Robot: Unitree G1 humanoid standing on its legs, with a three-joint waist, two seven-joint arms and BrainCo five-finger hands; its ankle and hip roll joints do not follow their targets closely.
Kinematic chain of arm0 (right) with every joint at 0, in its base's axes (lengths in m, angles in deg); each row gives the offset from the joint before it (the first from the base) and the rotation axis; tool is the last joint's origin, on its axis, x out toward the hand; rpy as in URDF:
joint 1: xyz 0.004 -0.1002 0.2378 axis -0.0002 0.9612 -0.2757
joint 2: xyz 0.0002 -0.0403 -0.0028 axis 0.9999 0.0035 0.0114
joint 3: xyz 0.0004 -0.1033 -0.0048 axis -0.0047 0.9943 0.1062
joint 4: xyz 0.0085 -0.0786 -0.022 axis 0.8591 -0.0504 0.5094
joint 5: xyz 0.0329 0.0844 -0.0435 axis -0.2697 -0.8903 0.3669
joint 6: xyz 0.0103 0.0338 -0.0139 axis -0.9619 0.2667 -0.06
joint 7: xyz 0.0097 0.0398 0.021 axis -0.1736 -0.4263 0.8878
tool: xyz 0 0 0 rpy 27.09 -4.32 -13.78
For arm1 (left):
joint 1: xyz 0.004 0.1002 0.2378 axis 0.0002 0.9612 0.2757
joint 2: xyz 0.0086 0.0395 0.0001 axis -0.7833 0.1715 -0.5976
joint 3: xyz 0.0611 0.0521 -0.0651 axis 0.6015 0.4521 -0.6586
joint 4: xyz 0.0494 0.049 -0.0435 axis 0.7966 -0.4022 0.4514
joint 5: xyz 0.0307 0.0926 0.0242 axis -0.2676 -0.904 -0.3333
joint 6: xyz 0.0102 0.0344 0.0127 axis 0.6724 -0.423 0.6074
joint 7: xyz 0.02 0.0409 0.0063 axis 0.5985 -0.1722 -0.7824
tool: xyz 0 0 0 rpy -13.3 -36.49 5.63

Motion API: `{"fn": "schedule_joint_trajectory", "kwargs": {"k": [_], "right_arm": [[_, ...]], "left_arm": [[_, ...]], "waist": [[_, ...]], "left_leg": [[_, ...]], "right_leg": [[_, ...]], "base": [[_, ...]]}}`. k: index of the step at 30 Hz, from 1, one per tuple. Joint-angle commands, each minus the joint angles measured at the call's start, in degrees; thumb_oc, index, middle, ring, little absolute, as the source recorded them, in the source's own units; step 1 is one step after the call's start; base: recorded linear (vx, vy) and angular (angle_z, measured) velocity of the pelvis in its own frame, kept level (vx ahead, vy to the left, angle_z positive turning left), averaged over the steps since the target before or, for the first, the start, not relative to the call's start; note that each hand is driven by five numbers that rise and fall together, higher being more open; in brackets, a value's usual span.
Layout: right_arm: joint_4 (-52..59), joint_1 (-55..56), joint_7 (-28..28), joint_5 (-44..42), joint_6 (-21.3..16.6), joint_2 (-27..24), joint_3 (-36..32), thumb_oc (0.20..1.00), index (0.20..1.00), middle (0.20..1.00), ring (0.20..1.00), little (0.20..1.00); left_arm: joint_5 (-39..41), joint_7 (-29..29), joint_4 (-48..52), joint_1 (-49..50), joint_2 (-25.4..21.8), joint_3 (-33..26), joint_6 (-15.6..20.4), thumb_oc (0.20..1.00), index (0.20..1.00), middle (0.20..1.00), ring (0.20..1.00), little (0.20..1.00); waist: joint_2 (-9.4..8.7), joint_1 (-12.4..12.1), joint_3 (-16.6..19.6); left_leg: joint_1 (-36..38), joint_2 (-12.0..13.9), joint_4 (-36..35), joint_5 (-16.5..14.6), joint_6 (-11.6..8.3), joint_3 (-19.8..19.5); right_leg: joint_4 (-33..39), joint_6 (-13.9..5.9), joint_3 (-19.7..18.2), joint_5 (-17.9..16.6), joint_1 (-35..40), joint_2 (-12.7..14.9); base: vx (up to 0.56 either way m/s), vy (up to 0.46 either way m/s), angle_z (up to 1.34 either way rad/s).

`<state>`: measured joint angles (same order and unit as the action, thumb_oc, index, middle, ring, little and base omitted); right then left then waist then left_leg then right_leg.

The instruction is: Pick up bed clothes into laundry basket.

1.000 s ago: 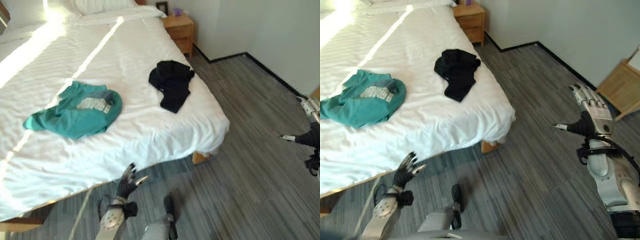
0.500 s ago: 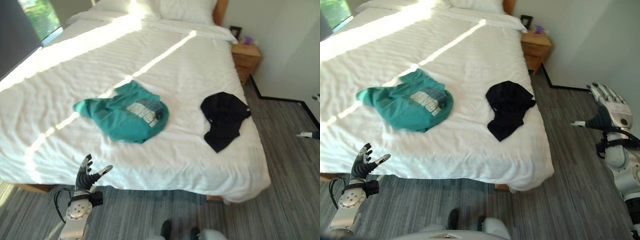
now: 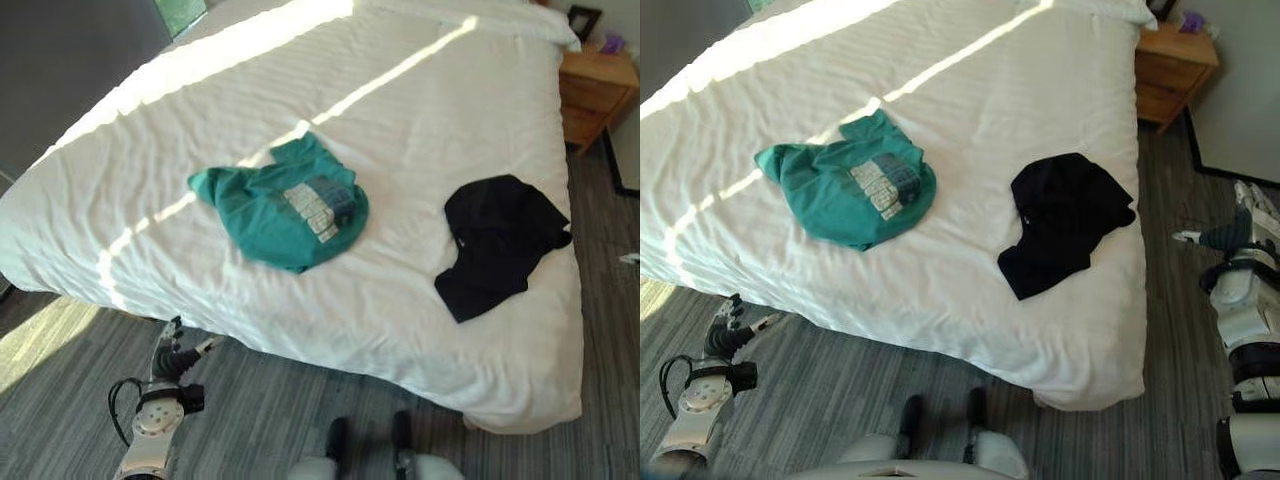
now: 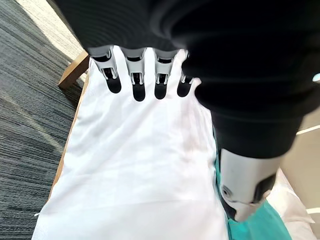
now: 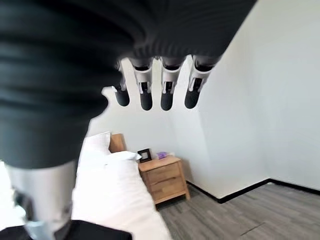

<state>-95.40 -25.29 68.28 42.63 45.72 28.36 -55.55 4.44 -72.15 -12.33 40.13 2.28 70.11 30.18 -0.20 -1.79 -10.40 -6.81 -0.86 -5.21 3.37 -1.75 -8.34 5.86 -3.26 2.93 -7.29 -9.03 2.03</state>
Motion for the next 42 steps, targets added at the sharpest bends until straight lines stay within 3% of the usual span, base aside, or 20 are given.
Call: {"fn": "schedule_joint_trajectory", "kwargs": {"k": [1,9,14,17,18,20,25,26,27,28,31,32,33,36,37,38,39,40,41,42], "right_arm": [[7.21,-4.67,1.34,-7.41,-6.08,-3.13,3.68,1.000,1.000,1.000,1.000,1.000],[4.02,-9.82,3.77,-10.32,-6.28,1.88,9.92,1.000,1.000,1.000,1.000,1.000],[1.72,-9.85,4.39,-13.06,-7.04,5.50,10.67,1.000,1.000,1.000,1.000,1.000],[4.65,-6.77,5.63,-18.08,-9.50,8.98,8.74,1.000,1.000,1.000,1.000,1.000],[5.84,-5.37,6.28,-18.80,-9.80,9.73,8.06,0.925,0.925,0.925,0.925,0.925],[6.93,-0.06,9.16,-19.18,-10.54,12.36,8.33,0.200,0.200,0.200,0.200,0.200],[6.56,8.11,11.97,-15.56,-10.49,11.28,8.20,0.200,0.200,0.200,0.200,0.200],[5.61,13.08,12.97,-16.11,-10.67,10.56,6.11,0.200,0.200,0.200,0.200,0.200],[5.70,13.18,12.99,-16.09,-10.65,10.62,5.94,0.200,0.200,0.200,0.200,0.200],[6.12,17.56,13.86,-16.03,-10.82,9.69,3.43,0.200,0.200,0.200,0.200,0.200],[5.68,19.45,14.30,-16.28,-10.68,9.75,1.65,0.200,0.200,0.200,0.200,0.200],[1.09,23.75,14.61,-15.32,-10.59,7.62,0.22,0.200,0.200,0.200,0.200,0.200],[1.04,23.94,14.60,-15.31,-10.69,7.78,-0.05,0.200,0.200,0.200,0.200,0.200],[-2.83,28.17,14.88,-15.07,-10.68,7.07,-2.11,0.200,0.200,0.200,0.200,0.200],[-3.07,29.54,15.08,-15.02,-10.68,6.92,-2.69,0.200,0.200,0.200,0.200,0.200],[-4.05,33.55,16.15,-15.68,-11.10,7.32,-5.30,0.200,0.200,0.200,0.200,0.200],[-3.36,34.75,16.95,-16.42,-11.12,7.49,-6.10,0.200,0.200,0.200,0.200,0.200],[-3.17,35.19,17.03,-16.47,-11.03,7.63,-6.58,0.200,0.200,0.200,0.200,0.200],[-1.98,36.99,17.86,-17.15,-10.99,7.52,-6.86,0.200,0.200,0.200,0.200,0.200],[-1.36,38.34,18.51,-17.59,-10.67,7.79,-7.59,0.200,0.200,0.200,0.200,0.200]], "left_arm": [[3.68,-0.72,0.67,-2.75,-0.12,1.28,3.52,1.000,1.000,1.000,1.000,1.000],[5.08,0.07,-2.07,-4.95,1.01,3.71,3.80,1.000,1.000,1.000,1.000,1.000],[5.20,-0.11,-2.71,-5.84,1.17,3.92,3.95,1.000,1.000,1.000,1.000,1.000],[5.31,-0.83,-3.67,-7.76,1.04,3.48,4.10,1.000,1.000,1.000,1.000,1.000],[5.01,-1.10,-3.94,-8.34,1.06,3.44,4.23,1.000,1.000,1.000,1.000,1.000],[3.40,-1.30,-4.43,-11.46,-0.10,3.18,3.86,1.000,1.000,1.000,1.000,1.000],[-2.70,-2.85,2.61,-14.47,-5.69,2.48,4.28,1.000,1.000,1.000,1.000,1.000],[-8.11,-5.62,8.60,-16.99,-10.79,1.01,3.92,1.000,1.000,1.000,1.000,1.000],[-8.18,-5.67,8.69,-17.07,-10.84,1.08,3.84,1.000,1.000,1.000,1.000,1.000],[-13.62,-8.67,11.04,-19.65,-15.18,-0.26,3.21,1.000,1.000,1.000,1.000,1.000],[-17.34,-11.45,11.40,-22.28,-17.67,0.34,2.58,1.000,1.000,1.000,1.000,1.000],[-27.02,-15.73,8.51,-26.27,-24.43,1.60,-0.29,1.000,1.000,1.000,1.000,1.000],[-27.18,-15.97,8.21,-26.84,-24.44,2.21,-0.29,1.000,1.000,1.000,1.000,1.000],[-34.07,-18.73,0.13,-31.41,-28.24,7.04,-5.31,1.000,1.000,1.000,1.000,1.000],[-35.90,-19.01,-1.66,-32.36,-28.56,8.04,-6.49,1.000,1.000,1.000,1.000,1.000],[-41.71,-19.64,-7.63,-33.18,-29.37,10.16,-9.97,1.000,1.000,1.000,1.000,1.000],[-42.59,-18.93,-10.35,-35.66,-28.72,12.38,-11.00,1.000,1.000,1.000,1.000,1.000],[-42.52,-19.04,-10.90,-36.62,-28.57,13.31,-10.93,1.000,1.000,1.000,1.000,1.000],[-43.65,-17.46,-16.48,-38.88,-28.68,15.68,-12.14,1.000,1.000,1.000,1.000,1.000],[-43.43,-16.65,-20.18,-41.44,-29.07,18.08,-12.26,1.000,1.000,1.000,1.000,1.000]], "waist": [[-1.22,-1.18,-0.51],[1.58,-2.00,-3.02],[2.52,-2.17,-3.87],[3.64,-1.38,-5.94],[3.76,-1.05,-6.03],[4.00,0.53,-5.60],[3.72,2.27,-4.40],[2.80,3.25,-4.80],[2.65,3.20,-4.86],[1.17,4.00,-5.31],[0.17,3.97,-5.36],[-0.54,5.77,-3.30],[-0.76,5.36,-3.28],[-1.36,6.05,-1.62],[-1.32,6.26,-1.34],[-0.16,8.95,0.22],[-0.03,10.24,1.00],[-0.13,9.75,1.09],[-0.44,12.23,1.77],[-1.06,12.47,1.77]], "left_leg": [[0.90,3.56,0.21,1.32,-5.07,3.11],[-3.62,4.26,0.21,3.43,-6.84,3.07],[-4.98,4.38,0.21,3.89,-7.02,2.89],[-7.98,4.12,0.21,4.83,-7.32,3.57],[-8.95,4.16,0.21,4.89,-7.45,3.95],[-9.78,4.78,0.21,4.09,-7.68,4.99],[-6.27,5.40,0.21,2.70,-6.45,6.71],[-4.61,4.89,4.13,0.56,-5.41,6.71],[-4.86,4.74,4.33,0.77,-5.38,6.70],[-6.07,2.86,10.67,-1.26,-5.20,4.51],[-7.07,1.52,12.97,-2.22,-4.97,2.87],[-6.72,3.53,8.88,-1.98,-4.91,1.18],[-6.43,3.53,8.05,-1.27,-4.94,1.39],[-6.62,7.62,1.24,4.05,-5.56,-1.10],[-6.44,8.09,0.71,4.11,-5.63,-1.32],[-3.94,9.52,0.21,2.91,-6.22,0.33],[-3.45,9.48,0.21,2.99,-6.38,1.43],[-3.46,9.45,0.21,2.92,-6.35,1.60],[-2.26,8.68,0.21,2.43,-6.16,3.70],[-1.66,8.15,0.21,2.03,-5.86,5.21]], "right_leg": [[-1.00,-4.44,1.58,1.16,0.71,3.30],[-0.94,-4.14,3.52,1.38,-2.35,3.53],[-1.11,-4.05,3.32,1.29,-3.61,3.53],[-1.35,-4.19,2.79,0.38,-6.57,3.86],[-1.32,-4.28,2.80,0.27,-7.34,4.02],[-1.37,-4.33,2.12,0.52,-8.37,3.70],[-1.02,-3.81,0.07,1.13,-6.43,2.67],[-1.27,-3.61,-1.37,1.69,-4.29,2.76],[-1.17,-3.65,-1.39,1.39,-4.39,2.90],[-1.27,-3.37,-2.59,1.46,-2.97,3.19],[-1.14,-3.47,-3.46,1.29,-2.51,3.43],[-1.17,-4.65,-5.73,1.79,-0.80,3.35],[-1.10,-4.65,-5.94,1.52,-0.95,3.41],[-0.87,-5.52,-9.64,2.86,1.45,2.97],[-0.86,-5.73,-10.45,3.19,1.88,2.76],[-0.90,-6.96,-11.52,4.12,2.89,3.11],[-0.92,-7.24,-12.08,3.43,2.35,3.41],[-0.92,-7.28,-12.22,3.47,2.25,3.45],[-0.98,-8.14,-14.02,2.61,1.48,4.36],[-1.01,-8.63,-15.08,2.21,1.07,4.95]], "base": [[-0.02,-0.067,0.05],[-0.06,-0.054,0.17],[-0.03,-0.019,0.03],[-0.09,-0.005,0.02],[-0.07,0.003,0.02],[0.00,0.016,-0.01],[0.08,0.065,-0.09],[0.09,0.089,-0.23],[0.11,0.076,-0.35],[0.00,0.025,-0.25],[0.08,0.097,-0.26],[0.16,0.213,-0.36],[0.30,0.336,-0.18],[0.22,0.251,-0.62],[0.23,0.325,-0.63],[0.17,0.371,-0.75],[0.13,0.310,-0.74],[0.08,0.343,-0.76],[0.07,0.333,-0.97],[0.06,0.455,-1.00]]}}
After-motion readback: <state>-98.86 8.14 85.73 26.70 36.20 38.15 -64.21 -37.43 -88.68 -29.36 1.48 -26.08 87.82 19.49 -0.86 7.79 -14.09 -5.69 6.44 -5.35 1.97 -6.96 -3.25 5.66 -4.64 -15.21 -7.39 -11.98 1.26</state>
